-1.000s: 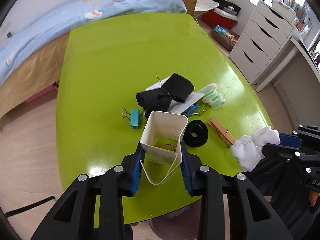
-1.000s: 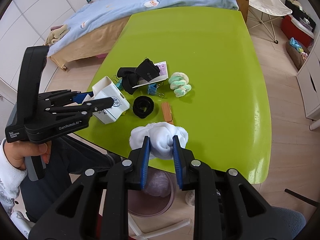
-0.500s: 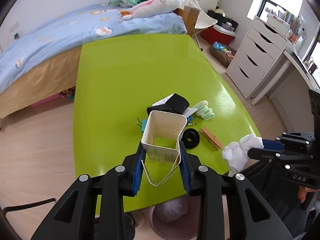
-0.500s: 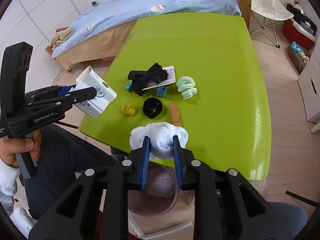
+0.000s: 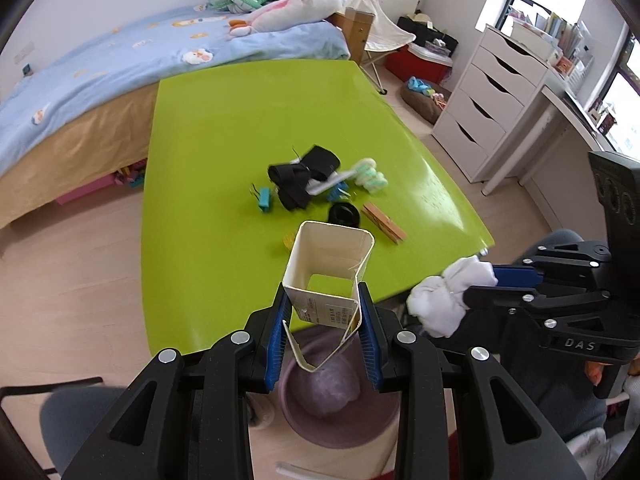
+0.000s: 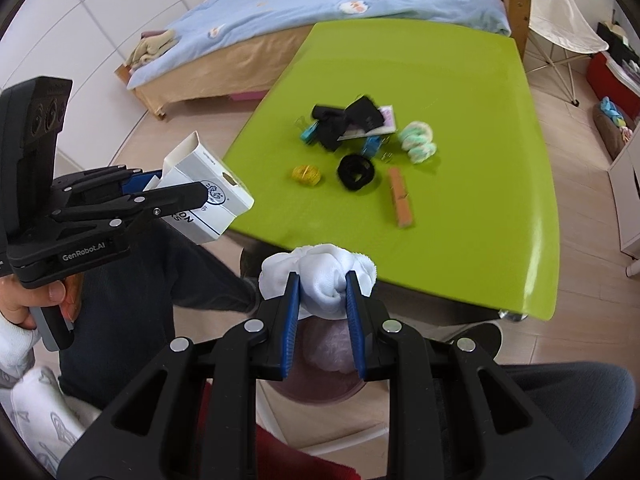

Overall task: Collect trash
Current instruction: 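Carry the white carton and sock over the wastebasket and release both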

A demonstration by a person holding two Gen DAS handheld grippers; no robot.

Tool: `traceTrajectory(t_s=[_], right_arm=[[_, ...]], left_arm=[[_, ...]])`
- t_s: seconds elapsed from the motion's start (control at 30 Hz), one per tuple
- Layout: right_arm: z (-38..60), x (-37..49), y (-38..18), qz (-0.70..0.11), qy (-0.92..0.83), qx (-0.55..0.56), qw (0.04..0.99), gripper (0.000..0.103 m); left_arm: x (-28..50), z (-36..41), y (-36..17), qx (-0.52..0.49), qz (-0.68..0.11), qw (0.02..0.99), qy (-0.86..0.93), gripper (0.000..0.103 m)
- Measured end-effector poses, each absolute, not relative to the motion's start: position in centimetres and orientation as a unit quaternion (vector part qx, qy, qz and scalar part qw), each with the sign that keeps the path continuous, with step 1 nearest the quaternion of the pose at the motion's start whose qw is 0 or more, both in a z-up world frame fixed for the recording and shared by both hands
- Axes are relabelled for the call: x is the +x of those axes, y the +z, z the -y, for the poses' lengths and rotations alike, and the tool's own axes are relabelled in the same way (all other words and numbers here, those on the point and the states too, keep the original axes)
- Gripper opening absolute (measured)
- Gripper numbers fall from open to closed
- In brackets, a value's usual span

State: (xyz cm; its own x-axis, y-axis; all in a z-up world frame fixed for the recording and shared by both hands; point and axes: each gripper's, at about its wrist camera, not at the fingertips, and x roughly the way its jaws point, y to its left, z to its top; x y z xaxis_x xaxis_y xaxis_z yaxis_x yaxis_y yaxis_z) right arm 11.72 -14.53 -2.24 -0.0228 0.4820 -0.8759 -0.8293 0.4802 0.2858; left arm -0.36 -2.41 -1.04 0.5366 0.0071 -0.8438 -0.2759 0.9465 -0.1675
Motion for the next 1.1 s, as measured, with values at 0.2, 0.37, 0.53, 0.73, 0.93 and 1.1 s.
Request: traceTrajectory(t_s=[0.2,0.37,0.53,0.73,0.93,1.1], right_arm=[[15.1,9.5,-3.3,-0.541,0.493,-0.174,0.659,0.022],[15.2,8.3,-3.8,-0.548,0.501,-0.178,0.646,0.022],[14.8,7.4,-4.4,-0.554,0.511,-0.182,0.631,0.028],[15.1,8.0,-4.2,-0.557,0.504,-0.165,0.639,0.081],[16.5,9.4,-3.2,-0.554,0.474,-0.149,0.668,0.092],[17.9,10.5,-2.4,-0.548,0.454,-0.14,0.688,0.092]], left_arm=[[-2.5,3.2,-0.9,-0.146,-0.475,0.864,0.077,0.032],[-3.9,3.4,-0.9,-0.152,-0.476,0.863,0.076,0.032],[-4.6,3.5,-1.0,-0.158,-0.477,0.861,0.077,0.032],[-4.8,3.9,-1.2,-0.156,-0.48,0.861,0.071,0.032],[-4.5,5.1,-1.5,-0.145,-0.489,0.858,0.051,0.032],[-4.1,6.3,-1.8,-0.137,-0.499,0.855,0.029,0.032]])
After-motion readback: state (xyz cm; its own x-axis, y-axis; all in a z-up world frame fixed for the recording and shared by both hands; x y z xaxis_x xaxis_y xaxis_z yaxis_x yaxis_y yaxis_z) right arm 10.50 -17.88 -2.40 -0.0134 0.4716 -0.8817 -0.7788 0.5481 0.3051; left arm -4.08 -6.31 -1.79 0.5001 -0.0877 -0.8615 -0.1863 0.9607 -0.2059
